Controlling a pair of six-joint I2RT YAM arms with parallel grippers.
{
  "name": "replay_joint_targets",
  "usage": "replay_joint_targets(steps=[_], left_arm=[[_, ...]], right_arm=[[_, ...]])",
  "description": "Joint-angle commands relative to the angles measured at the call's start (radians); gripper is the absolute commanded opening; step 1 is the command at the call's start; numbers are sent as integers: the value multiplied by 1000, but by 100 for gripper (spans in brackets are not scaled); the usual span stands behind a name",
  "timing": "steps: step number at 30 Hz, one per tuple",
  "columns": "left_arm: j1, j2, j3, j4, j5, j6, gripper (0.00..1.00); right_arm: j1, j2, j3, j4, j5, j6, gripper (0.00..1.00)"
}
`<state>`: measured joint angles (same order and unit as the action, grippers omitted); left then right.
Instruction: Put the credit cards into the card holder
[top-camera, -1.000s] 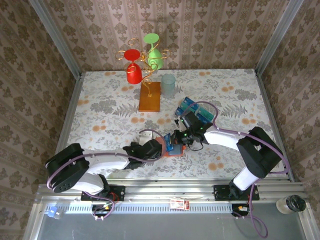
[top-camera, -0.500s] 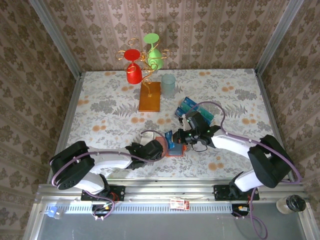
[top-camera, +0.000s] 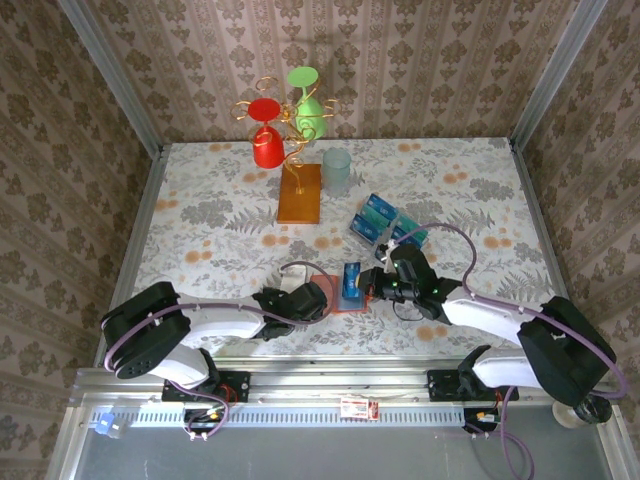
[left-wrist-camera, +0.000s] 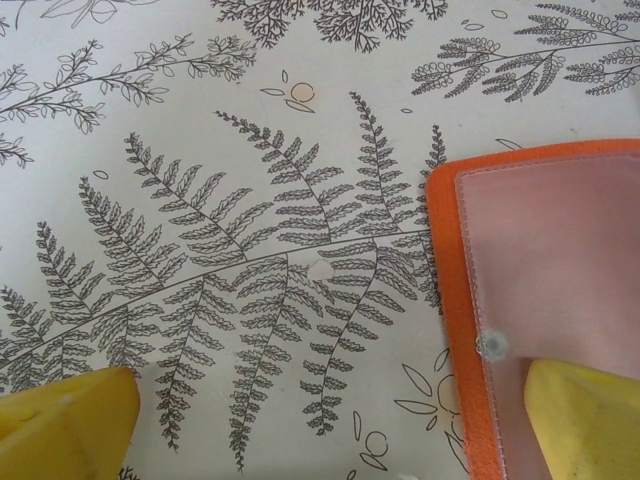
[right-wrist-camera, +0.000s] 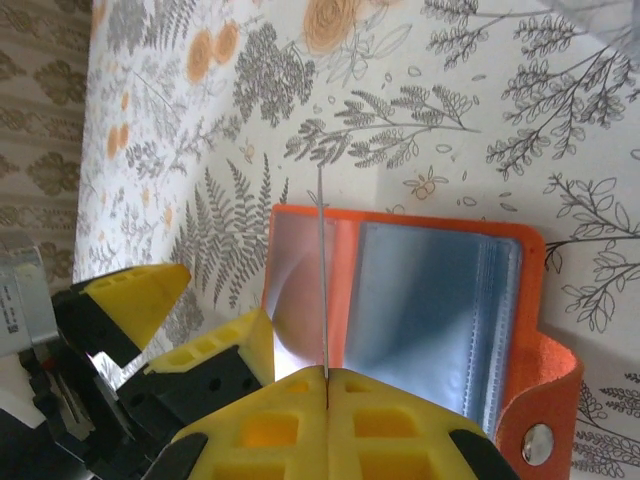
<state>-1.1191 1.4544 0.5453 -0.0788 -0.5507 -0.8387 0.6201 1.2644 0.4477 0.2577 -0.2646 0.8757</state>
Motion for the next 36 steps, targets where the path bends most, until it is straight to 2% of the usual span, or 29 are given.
replay_joint_targets(steps=[1,16,36], left_arm=[[-9,4,-9,-33,-31,-23,100],[-10,4,-13,-32,-32,-31,100],[-13,1,-23,-21,-32,-33,100]], right_arm=[[10,-12,-15,95,56,32,0],[64,116,0,197,70,52,0],[69,214,-20,277,49,86,0]])
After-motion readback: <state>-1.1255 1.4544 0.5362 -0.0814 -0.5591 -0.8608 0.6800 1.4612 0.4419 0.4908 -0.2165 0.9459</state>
